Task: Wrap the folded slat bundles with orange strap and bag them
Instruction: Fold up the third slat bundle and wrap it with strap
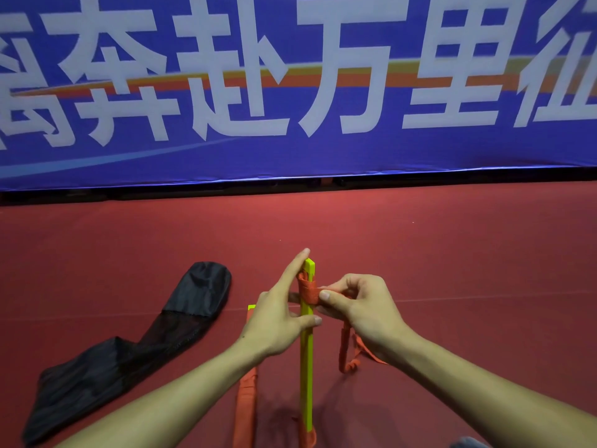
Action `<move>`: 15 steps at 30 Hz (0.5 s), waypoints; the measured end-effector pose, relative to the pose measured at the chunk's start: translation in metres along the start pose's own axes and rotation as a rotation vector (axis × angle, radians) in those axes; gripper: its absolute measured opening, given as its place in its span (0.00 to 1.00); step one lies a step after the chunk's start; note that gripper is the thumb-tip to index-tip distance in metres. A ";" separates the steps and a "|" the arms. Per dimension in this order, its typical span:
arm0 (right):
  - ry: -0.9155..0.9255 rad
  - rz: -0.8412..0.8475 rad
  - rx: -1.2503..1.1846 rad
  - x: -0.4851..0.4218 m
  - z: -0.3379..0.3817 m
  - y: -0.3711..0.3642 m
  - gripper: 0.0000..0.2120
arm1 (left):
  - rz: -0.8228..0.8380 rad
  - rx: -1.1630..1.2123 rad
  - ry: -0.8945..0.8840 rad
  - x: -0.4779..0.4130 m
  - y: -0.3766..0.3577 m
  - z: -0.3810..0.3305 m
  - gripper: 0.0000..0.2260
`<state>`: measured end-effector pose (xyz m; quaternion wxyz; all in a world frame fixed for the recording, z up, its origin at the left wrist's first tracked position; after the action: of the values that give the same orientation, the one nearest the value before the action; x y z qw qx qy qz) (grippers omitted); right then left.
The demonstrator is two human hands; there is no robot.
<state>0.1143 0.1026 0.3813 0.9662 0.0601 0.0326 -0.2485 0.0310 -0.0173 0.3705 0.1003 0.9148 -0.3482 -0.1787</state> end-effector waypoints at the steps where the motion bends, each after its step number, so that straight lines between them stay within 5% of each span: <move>1: 0.004 0.006 0.003 0.000 0.001 0.000 0.10 | 0.000 0.019 0.000 -0.001 0.001 0.000 0.50; 15: 0.060 0.018 0.211 -0.005 0.008 0.002 0.07 | 0.091 0.277 0.063 -0.004 0.004 0.000 0.44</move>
<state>0.1115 0.1056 0.3898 0.9554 0.1690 0.0345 -0.2398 0.0262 -0.0172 0.3727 -0.0080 0.9083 -0.4074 -0.0952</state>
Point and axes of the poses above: each hand's wrist, its own x-axis away from the middle knuckle, its own y-axis out of the back of the hand, z = x × y, the point moved 6 cm from there along -x, towards the middle knuckle, and after that the axes turned 11 degrees about x, right-handed, at the moved point
